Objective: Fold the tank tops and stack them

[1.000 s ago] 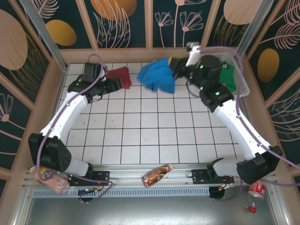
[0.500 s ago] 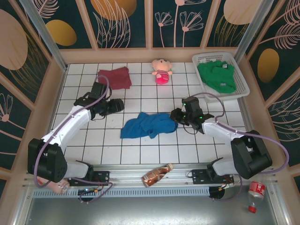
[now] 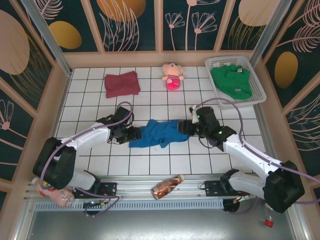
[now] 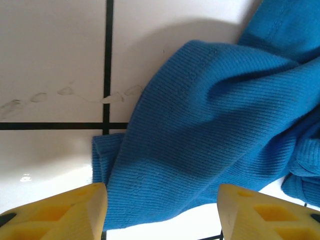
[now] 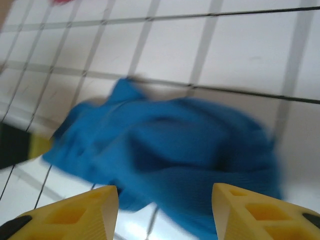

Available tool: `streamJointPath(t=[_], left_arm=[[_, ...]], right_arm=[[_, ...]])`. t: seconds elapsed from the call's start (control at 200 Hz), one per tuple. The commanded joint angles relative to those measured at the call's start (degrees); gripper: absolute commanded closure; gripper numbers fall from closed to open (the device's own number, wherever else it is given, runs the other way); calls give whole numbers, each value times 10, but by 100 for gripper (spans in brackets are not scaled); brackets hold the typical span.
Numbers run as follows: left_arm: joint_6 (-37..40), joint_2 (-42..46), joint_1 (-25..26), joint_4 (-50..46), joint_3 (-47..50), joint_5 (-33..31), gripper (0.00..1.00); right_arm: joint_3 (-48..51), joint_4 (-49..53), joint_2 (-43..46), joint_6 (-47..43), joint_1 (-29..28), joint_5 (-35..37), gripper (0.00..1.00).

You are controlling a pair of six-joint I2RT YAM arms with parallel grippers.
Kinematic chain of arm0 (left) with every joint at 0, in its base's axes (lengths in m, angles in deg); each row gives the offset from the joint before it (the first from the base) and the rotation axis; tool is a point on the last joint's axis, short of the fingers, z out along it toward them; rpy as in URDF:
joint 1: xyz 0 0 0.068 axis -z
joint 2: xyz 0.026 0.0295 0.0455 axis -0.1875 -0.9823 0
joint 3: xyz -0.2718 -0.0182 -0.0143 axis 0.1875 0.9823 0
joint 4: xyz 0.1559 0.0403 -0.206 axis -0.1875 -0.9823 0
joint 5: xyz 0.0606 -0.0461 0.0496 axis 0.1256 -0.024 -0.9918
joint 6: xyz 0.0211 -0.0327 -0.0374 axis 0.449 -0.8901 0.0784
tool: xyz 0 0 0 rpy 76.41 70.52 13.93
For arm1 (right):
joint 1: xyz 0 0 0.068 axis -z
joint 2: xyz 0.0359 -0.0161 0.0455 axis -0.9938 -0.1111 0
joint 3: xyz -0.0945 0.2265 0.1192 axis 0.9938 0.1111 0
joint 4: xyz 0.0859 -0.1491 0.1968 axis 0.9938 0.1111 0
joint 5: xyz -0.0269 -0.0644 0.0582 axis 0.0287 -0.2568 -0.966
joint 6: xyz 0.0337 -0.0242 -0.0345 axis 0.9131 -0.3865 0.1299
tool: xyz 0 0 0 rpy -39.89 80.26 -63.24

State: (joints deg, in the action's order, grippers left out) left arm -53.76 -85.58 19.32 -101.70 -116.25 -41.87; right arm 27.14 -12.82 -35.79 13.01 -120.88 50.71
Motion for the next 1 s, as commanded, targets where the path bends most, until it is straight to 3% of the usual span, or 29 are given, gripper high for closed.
streamJointPath(t=[0.0,0.135,0.405,0.575,0.63,0.72,0.765,0.791,0.901,0.996], left_arm=[[-20,-9,14,28,19,15,43],[-27,-10,21,44,38,16,48],[-5,-43,22,43,24,-8,63],[1,-56,22,34,21,-32,75],[1,-60,22,35,19,-37,80],[8,-68,22,26,4,-50,91],[15,-70,22,16,-8,-61,100],[20,-70,22,9,-16,-69,100],[45,-63,21,-40,-68,-119,100],[65,-53,21,-103,-132,-171,100]], right_arm=[[47,-56,-3,-64,-77,-17,47],[66,-123,-58,-95,-129,12,45],[27,-242,-201,-127,-169,80,40],[-15,-245,-282,-127,-174,120,42],[-29,-231,-303,-130,-174,135,50],[-36,-227,-301,-134,-171,139,80],[-35,-226,-287,-132,-166,134,89],[-34,-222,-279,-130,-163,131,93],[-29,-195,-218,-133,-149,140,100],[-27,-176,-142,-128,-113,139,100]])
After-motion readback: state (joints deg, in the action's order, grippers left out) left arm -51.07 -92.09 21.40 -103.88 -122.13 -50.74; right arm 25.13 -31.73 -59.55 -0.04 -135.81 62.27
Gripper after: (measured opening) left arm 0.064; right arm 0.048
